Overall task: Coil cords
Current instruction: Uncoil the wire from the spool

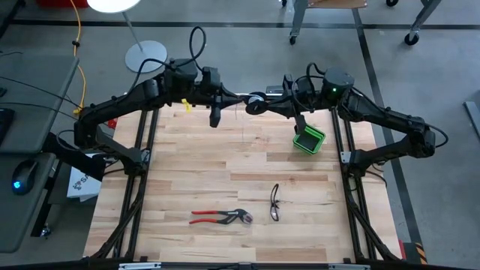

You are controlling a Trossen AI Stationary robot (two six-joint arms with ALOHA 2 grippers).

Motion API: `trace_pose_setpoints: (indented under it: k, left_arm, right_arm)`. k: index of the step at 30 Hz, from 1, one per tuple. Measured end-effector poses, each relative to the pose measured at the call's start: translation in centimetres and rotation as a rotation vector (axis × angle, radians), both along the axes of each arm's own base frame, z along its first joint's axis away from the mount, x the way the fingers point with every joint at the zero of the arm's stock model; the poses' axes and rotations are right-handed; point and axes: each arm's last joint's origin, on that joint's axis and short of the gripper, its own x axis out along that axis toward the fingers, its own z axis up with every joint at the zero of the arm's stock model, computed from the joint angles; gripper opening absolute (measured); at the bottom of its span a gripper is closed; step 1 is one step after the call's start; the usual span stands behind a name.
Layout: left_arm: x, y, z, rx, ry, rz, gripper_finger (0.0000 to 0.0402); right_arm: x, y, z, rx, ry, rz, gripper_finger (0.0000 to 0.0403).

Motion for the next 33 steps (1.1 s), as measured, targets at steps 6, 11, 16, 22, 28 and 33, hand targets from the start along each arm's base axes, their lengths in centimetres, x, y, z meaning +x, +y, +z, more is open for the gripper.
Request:
trace_pose_setpoints:
  k: [6, 11, 16, 22, 28, 33]
  left_arm:
    - [-0.7, -0.3, 0.6, -0.048, -0.024, -0.002, 0.0002]
    - [-1.6, -0.6, 1.1, -0.061, -0.028, -0.008, 0.0001]
    - [-1.9, -0.9, 1.1, -0.087, -0.018, -0.013, 0.0001]
    - [-1.8, -1.5, 1.3, -0.126, -0.033, -0.048, 0.0001]
    - [-2.8, -1.7, 4.2, -0.061, -0.103, -0.050, 0.0000]
    - [-5.0, -1.7, 8.3, 0.050, -0.209, 0.037, 0.0000]
  right_arm:
    - [0.0, -0.1, -1.1, 0.210, 0.138, -0.032, 0.0005]
    - [0.0, 0.6, -2.5, 0.278, 0.283, -0.053, 0.0060]
    - [0.0, 1.3, -3.5, 0.258, 0.383, -0.065, 0.0150]
    - [-0.4, 1.6, -4.7, 0.175, 0.504, -0.131, 0.0209]
    - [-0.8, 1.6, -5.3, 0.150, 0.575, -0.134, 0.0209]
    - [-1.2, 1.7, -6.4, 0.153, 0.695, -0.142, 0.0209]
